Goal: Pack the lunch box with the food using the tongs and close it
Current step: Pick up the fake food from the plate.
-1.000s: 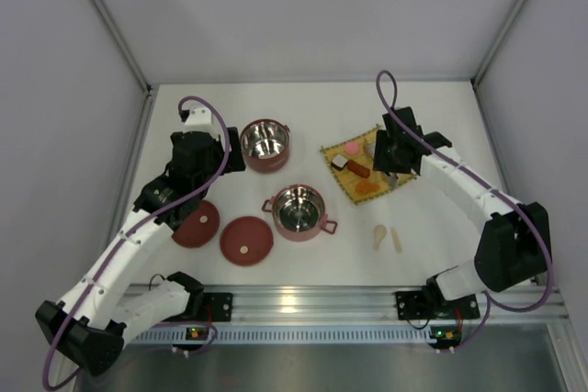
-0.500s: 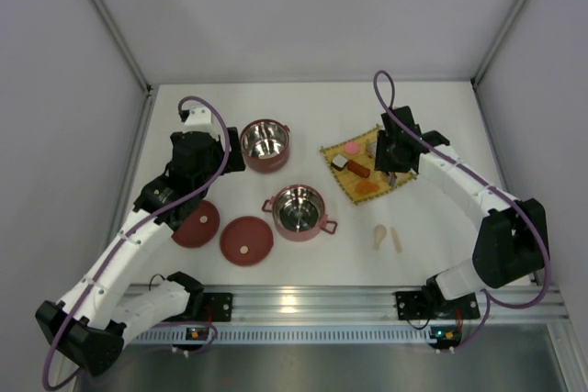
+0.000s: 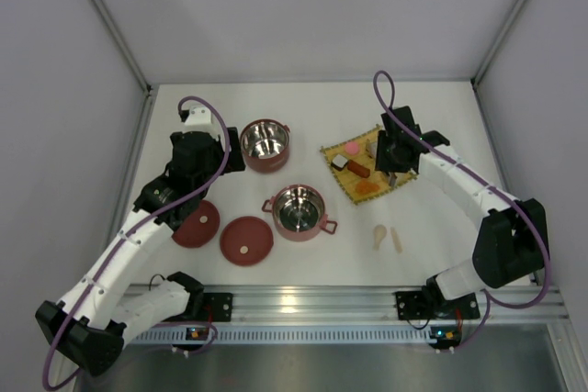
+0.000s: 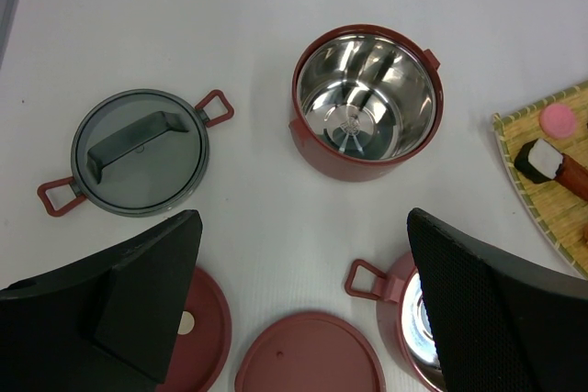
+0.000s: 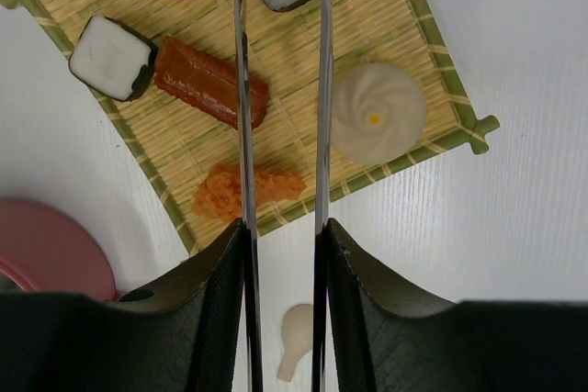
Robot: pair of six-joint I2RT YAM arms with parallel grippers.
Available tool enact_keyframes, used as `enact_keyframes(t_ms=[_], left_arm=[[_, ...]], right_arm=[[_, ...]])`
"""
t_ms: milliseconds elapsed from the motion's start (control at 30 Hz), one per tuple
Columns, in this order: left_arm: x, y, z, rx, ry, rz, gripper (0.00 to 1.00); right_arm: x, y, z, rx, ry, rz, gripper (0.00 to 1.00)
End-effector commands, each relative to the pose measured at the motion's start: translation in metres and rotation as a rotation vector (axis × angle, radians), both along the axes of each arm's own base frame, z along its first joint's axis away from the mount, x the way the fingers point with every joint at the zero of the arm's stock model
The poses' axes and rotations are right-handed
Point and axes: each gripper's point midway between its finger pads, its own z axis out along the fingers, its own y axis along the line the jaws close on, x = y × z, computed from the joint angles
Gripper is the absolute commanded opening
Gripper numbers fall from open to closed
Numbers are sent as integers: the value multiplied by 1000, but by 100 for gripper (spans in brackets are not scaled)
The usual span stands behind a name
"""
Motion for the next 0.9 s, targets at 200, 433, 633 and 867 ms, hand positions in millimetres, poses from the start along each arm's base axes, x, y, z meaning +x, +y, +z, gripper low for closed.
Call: enact_keyframes(t_ms=[200,433,633,867], left_arm=[[3,0,13,-10,-36,4,99],[3,1,13,-10,-36,7,99],[3,3,14,-10,-41,26,99],[3,14,17,8,-51,81,99]], right_arm=[[12,7,46,21,-116,10,6],[12,8,70,37,-154,13,0],[13,25,89,91,-178,55,0],[20,74,124,119,-218,153,0]])
